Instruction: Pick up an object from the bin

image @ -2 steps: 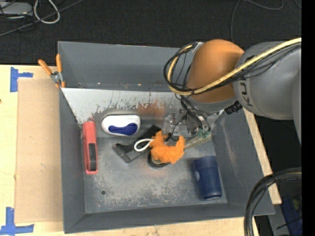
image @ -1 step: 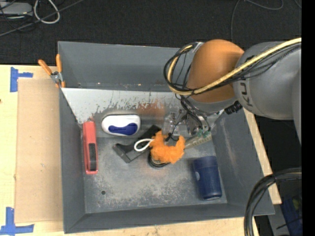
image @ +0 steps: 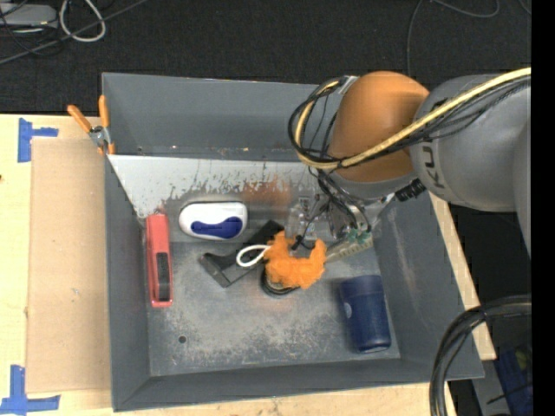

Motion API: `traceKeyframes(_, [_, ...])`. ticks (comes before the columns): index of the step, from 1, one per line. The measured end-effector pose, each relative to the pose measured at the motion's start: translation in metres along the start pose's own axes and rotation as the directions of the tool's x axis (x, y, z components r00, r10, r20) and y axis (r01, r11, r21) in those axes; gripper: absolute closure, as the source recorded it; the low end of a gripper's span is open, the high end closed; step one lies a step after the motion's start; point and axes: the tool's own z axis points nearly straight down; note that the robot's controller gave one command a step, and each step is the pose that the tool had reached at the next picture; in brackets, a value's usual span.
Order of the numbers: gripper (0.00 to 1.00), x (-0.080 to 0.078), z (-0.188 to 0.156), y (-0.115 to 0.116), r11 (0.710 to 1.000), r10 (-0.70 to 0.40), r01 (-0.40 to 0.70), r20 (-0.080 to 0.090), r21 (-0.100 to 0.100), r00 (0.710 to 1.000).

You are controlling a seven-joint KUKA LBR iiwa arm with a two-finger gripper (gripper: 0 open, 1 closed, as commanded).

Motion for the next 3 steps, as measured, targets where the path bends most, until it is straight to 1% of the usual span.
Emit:
traceKeyframes(1, [1.00, 0.024, 0.061, 0.034, 1.000, 0.014, -0.014, 0.008, -0.003, 1.000])
traceKeyframes(2, [1.00, 0.026, 0.080, 0.043, 0.998, 0.057, -0.057, 0.004, -0.006, 0.998])
traceKeyframes(3, [1.00, 0.024, 0.079, 0.033, 1.000, -0.025, 0.025, 0.009, -0.003, 1.000])
